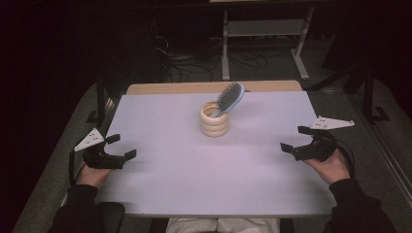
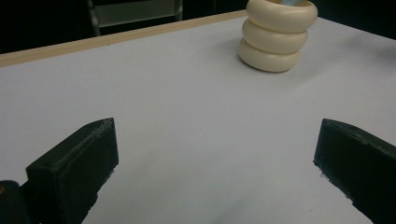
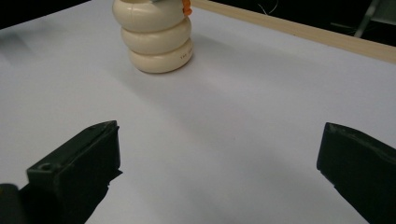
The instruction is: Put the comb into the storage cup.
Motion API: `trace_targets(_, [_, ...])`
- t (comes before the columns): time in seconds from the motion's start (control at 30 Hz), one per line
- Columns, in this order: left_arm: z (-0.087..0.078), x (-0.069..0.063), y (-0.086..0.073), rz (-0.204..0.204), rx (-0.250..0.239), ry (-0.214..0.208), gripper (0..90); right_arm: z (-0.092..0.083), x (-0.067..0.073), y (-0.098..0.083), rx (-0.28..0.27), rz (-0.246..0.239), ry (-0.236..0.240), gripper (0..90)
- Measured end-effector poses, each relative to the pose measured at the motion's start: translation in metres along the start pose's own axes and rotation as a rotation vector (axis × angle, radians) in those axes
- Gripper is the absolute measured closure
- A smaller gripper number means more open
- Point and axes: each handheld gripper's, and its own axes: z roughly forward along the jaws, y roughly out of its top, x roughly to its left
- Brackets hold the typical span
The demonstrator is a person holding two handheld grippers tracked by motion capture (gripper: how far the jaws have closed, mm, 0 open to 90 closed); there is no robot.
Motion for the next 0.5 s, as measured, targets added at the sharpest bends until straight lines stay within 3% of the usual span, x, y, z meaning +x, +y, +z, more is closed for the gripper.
trace_targets(0.5, [-0.001,0.001,-0.001,-0.021,-0.011,-0.008,0.0,-0.002,0.001,-0.021,0.028,-0.012,-0.014,0.0])
